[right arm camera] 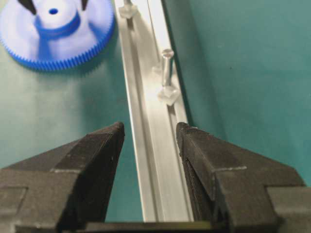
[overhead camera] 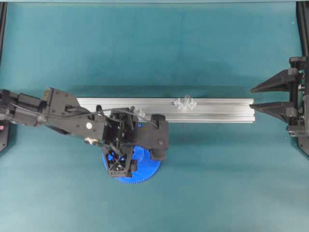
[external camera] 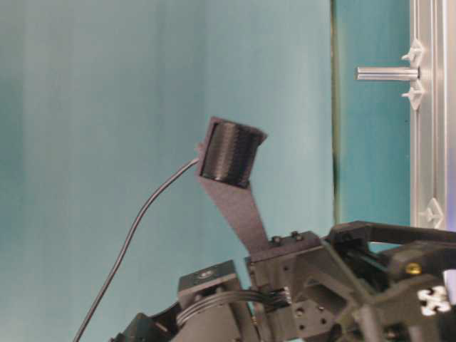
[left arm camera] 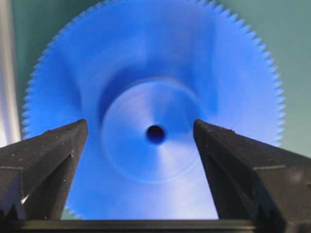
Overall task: Insert the large gear onto the shaft.
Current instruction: 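Close the left gripper on the blue gear's hub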
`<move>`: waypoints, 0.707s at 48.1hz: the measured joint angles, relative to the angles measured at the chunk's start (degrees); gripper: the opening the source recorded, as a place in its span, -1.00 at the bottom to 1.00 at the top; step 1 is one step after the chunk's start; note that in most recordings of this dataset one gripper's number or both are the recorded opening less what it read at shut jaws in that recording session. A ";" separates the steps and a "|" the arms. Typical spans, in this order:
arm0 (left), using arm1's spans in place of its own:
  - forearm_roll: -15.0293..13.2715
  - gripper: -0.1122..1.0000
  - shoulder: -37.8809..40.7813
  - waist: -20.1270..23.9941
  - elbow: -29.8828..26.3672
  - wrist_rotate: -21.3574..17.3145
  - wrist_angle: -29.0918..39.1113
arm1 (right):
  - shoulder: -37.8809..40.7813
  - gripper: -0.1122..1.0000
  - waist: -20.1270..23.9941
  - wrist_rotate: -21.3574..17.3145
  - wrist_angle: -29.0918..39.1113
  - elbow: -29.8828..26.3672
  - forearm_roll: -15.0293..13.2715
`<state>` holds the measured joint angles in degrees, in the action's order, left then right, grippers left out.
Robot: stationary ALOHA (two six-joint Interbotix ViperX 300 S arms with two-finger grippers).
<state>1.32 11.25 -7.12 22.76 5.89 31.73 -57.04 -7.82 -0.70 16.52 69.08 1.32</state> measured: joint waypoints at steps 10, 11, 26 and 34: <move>0.00 0.84 0.53 -0.53 -0.35 0.18 1.14 | 0.00 0.21 0.09 -0.97 0.00 0.18 0.18; 0.00 0.84 0.62 -0.44 -0.26 0.18 1.23 | 0.09 0.21 0.09 -1.05 0.00 0.18 0.18; 0.00 0.84 1.49 -0.53 -0.97 0.26 1.58 | 0.00 0.21 0.26 -1.23 -0.09 0.18 0.18; 0.00 0.84 1.58 -0.44 -0.97 0.18 1.93 | 0.00 0.21 0.79 -1.14 -0.09 0.18 0.09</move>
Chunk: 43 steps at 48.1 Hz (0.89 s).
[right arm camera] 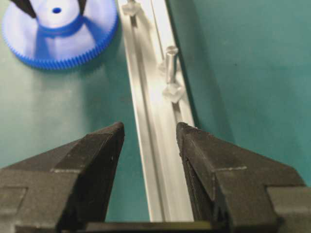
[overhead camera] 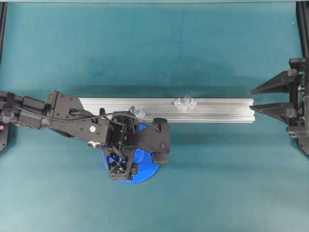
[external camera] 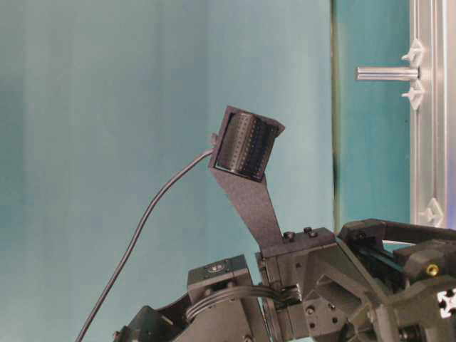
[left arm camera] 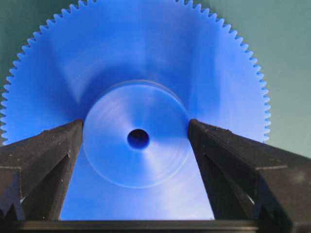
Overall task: Insert the large gear onto the shaft.
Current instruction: 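Close the left gripper on the blue gear's hub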
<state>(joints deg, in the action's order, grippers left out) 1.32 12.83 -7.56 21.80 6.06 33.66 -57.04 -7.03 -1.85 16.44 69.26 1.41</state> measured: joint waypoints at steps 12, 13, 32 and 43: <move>0.00 0.84 0.00 0.00 0.44 -0.18 1.58 | -0.70 0.21 0.35 -0.09 0.09 0.00 0.09; 0.00 0.84 0.00 0.00 0.53 -0.18 1.67 | -0.70 0.21 0.35 -0.09 0.09 0.09 0.09; 0.00 0.84 -0.26 -1.05 0.97 0.09 3.25 | -0.70 0.21 0.44 -0.09 0.09 0.09 0.09; 0.18 0.84 -0.26 -1.05 0.79 0.00 3.96 | -0.70 0.21 0.44 -0.09 0.00 0.09 0.09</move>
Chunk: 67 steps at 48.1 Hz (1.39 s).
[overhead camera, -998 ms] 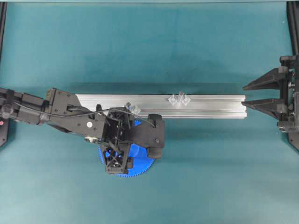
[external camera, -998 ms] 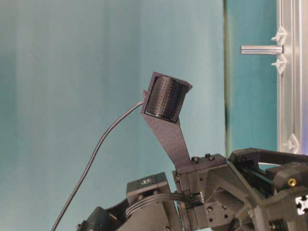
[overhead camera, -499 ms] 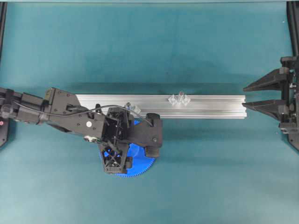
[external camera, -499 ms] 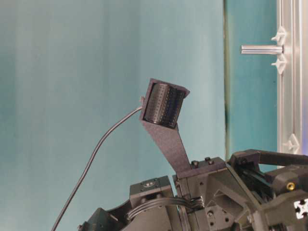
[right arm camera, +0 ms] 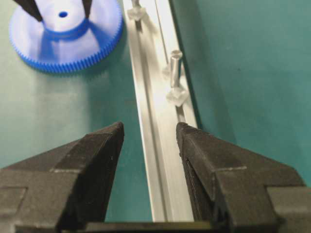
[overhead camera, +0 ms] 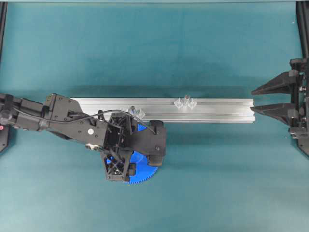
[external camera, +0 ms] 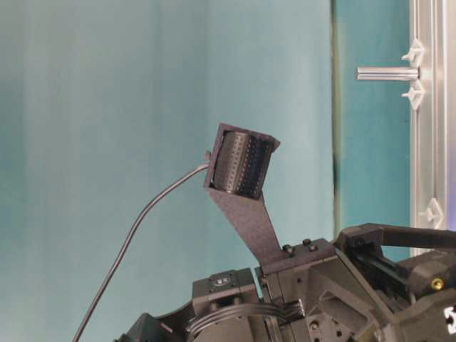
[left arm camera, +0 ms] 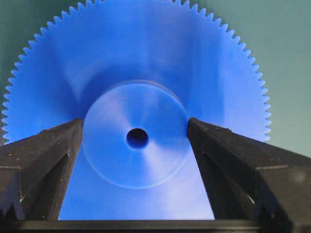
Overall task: Insert the large gear onto the shaft.
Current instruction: 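Close the left gripper on the blue gear's hub, then lift the blue gear and carry it over the right shaft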
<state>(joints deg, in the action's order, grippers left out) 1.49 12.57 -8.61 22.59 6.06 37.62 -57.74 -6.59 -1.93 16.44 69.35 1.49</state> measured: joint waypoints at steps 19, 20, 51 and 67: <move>0.35 0.84 0.97 -1.32 -0.18 -0.26 1.76 | -0.09 0.21 0.00 -0.09 0.09 0.35 0.00; 0.26 0.84 0.97 -1.32 -0.09 -0.18 1.76 | 0.00 0.21 0.00 -0.09 0.00 0.35 0.00; 0.35 0.80 0.97 -1.32 -0.09 0.44 0.18 | -1.05 0.21 0.00 -0.09 0.09 0.88 0.00; 0.35 0.62 0.62 -1.32 0.26 0.53 -1.23 | -1.14 0.21 0.00 -0.09 0.09 0.88 0.00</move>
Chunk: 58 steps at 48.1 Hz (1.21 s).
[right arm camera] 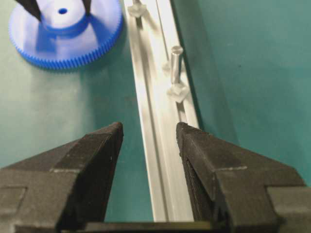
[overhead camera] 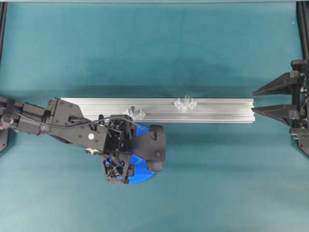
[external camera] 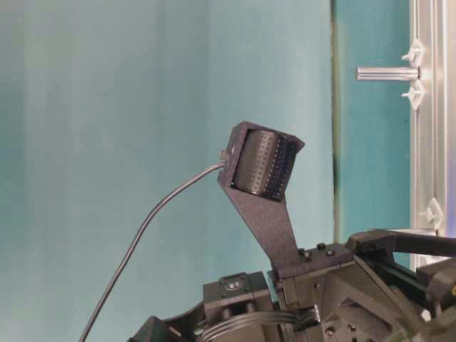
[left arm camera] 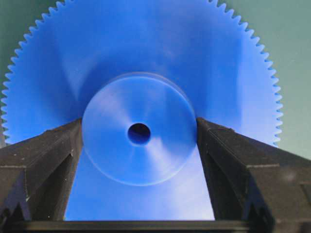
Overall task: Insert the large gear onto the shaft.
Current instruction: 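Lift the blue gear and carry it over the right shaft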
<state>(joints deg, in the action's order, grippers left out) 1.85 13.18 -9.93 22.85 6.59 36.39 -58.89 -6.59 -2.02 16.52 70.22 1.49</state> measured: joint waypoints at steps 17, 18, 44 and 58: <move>0.00 0.62 -0.26 0.00 0.18 -0.18 -2.37 | 0.00 0.21 0.00 0.00 0.00 0.00 0.00; -0.09 0.62 -0.35 0.00 0.18 -0.18 -2.46 | 0.00 0.21 0.09 0.00 0.00 0.00 0.00; -0.35 0.59 -3.69 -0.53 -2.55 -1.05 -1.14 | 0.09 0.21 0.00 -0.09 0.00 0.00 0.00; -0.35 0.59 -5.10 0.79 -7.65 -4.75 4.31 | 0.09 0.21 0.00 0.00 -0.26 0.00 0.00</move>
<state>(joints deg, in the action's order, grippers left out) 1.49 8.09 -9.14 15.21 1.85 40.69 -58.80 -6.59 -2.02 16.26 70.22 1.49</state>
